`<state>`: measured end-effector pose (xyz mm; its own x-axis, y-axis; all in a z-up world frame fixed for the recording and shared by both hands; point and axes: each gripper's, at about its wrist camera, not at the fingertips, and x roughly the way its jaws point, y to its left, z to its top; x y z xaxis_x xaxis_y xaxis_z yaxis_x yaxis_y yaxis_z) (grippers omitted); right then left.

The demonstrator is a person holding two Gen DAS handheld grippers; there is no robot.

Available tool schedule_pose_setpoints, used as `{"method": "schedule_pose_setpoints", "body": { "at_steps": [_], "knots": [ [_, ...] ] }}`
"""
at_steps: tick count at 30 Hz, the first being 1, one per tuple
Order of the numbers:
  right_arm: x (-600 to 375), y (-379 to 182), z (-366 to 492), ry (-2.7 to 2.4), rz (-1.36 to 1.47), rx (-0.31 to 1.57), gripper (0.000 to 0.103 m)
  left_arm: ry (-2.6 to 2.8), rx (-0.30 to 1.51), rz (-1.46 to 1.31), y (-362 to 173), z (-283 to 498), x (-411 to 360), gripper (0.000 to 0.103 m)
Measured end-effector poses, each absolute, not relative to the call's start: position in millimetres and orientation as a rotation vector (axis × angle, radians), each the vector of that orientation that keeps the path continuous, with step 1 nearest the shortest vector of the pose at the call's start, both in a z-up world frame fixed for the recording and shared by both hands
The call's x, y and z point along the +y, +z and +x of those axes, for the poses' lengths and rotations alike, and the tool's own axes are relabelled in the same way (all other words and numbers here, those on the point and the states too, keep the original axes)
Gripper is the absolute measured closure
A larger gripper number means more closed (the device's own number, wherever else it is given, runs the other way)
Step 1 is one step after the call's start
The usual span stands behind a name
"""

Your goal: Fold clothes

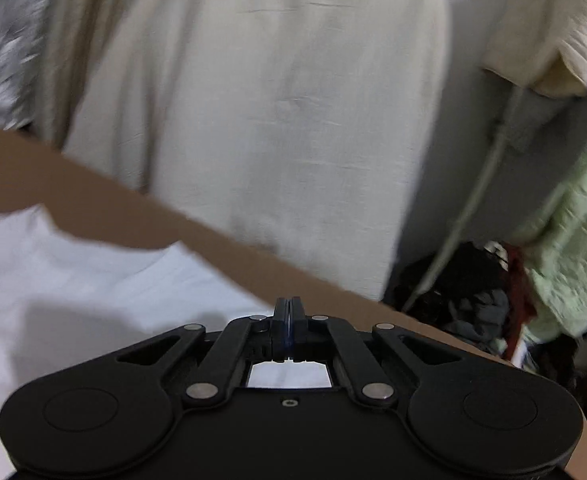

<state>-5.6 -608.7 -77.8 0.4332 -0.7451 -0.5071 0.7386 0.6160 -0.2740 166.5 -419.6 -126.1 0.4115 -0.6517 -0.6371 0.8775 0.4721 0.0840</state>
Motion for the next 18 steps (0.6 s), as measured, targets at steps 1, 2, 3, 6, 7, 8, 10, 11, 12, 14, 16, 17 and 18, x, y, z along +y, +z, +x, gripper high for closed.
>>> {"method": "schedule_pose_setpoints", "body": {
  "at_steps": [1,2,3,6,7,8,10,11,12,14,16,17,18],
  "knots": [
    [-617.6,-81.2,-5.7,-0.948,0.018,0.66,0.103,-1.001,0.625,0.475,-135.5,167.3,-424.3,0.097],
    [-626.5,-84.6,-5.7,-0.972,0.048,0.682,0.103,-0.999,0.671,0.507,-145.0,168.2,-428.9,0.097],
    [-635.0,-88.0,-6.0,-0.995,0.078,0.703,0.102,-1.003,0.686,0.521,-149.5,167.2,-430.8,0.096],
    [-639.0,-96.3,-21.8,-0.959,0.259,0.675,0.093,-1.025,0.651,0.62,-139.9,161.6,-435.9,0.086],
    [-639.1,-97.3,-26.4,-0.915,0.339,0.664,0.081,-1.035,0.656,0.616,-134.5,163.3,-435.1,0.064],
    [-639.1,-98.4,-29.7,-0.865,0.4,0.655,0.072,-1.048,0.661,0.576,-127.7,167.0,-431.9,0.053],
    [-637.0,-101.1,-33.8,-0.793,0.482,0.653,0.043,-1.073,0.671,0.495,-114.1,174.6,-425.4,0.042],
    [-637.7,-103.9,-31.7,-0.784,0.497,0.67,0.038,-1.061,0.675,0.451,-109.1,179.6,-423.4,0.042],
    [-635.5,-106.9,-28.2,-0.793,0.474,0.694,0.034,-1.032,0.679,0.409,-105.2,186.3,-421.6,0.038],
    [-631.0,-113.0,-21.2,-0.81,0.428,0.74,0.034,-0.98,0.673,0.335,-104.6,196.3,-418.0,0.034],
    [-618.2,-121.1,-16.8,-0.786,0.376,0.781,0.037,-0.96,0.693,0.315,-111.5,201.2,-418.5,0.033],
    [-613.8,-125.1,-12.0,-0.766,0.334,0.812,0.045,-0.952,0.703,0.311,-115.8,202.4,-420.5,0.033],
    [-609.2,-128.7,-7.1,-0.748,0.29,0.841,0.072,-0.944,0.713,0.308,-120.1,203.6,-422.5,0.033]
  ]
}}
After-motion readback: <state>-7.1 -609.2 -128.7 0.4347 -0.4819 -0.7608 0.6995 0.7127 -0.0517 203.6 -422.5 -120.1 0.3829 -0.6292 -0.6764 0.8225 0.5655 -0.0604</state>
